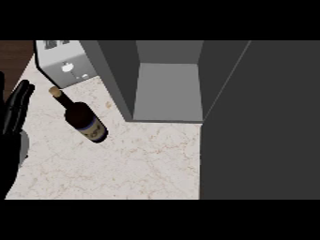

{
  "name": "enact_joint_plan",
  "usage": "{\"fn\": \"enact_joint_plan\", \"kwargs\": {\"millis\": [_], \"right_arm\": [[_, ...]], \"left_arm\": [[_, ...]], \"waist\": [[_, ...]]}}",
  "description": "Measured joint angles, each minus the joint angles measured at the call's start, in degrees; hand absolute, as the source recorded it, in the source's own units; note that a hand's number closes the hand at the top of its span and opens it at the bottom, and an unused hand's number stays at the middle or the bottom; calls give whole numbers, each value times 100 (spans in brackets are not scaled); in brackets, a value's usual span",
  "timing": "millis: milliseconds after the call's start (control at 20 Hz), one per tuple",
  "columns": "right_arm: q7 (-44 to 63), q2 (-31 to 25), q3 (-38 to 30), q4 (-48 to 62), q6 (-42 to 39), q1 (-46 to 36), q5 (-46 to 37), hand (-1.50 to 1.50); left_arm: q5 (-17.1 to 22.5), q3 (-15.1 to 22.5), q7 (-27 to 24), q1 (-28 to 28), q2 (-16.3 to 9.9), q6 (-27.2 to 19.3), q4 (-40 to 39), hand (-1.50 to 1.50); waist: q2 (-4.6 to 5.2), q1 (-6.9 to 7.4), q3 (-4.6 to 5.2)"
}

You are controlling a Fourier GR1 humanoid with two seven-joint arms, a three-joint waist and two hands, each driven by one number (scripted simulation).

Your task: Pick up the wine, place it into the cabinet and close the cabinet

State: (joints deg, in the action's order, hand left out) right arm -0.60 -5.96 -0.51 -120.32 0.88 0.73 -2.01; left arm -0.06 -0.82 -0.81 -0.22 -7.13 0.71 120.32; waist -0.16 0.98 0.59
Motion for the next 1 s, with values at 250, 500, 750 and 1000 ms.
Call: {"fn": "enact_joint_plan", "kwargs": {"millis": [250, 500, 750, 1000], "right_arm": [[52, 71, 86, -202, -48, 148, 87, -150], [539, 197, 644, -544, -385, 445, 592, -150], [1309, 157, 989, -1437, -454, 846, 894, -150], [1828, 200, 1410, -2063, -306, 1156, 751, -150]], "left_arm": [[974, -355, -103, -485, -439, 828, -471, -150], [2375, -357, 549, -872, -718, 1636, -1019, -150], [3753, -726, 1456, -1331, -1202, 1969, -1283, -150], [4669, -1004, 2334, -1784, -1604, 1730, -1198, -150]], "waist": [[16, -131, -38], [17, -230, -48], [0, -189, -54], [-6, -149, -57]]}}
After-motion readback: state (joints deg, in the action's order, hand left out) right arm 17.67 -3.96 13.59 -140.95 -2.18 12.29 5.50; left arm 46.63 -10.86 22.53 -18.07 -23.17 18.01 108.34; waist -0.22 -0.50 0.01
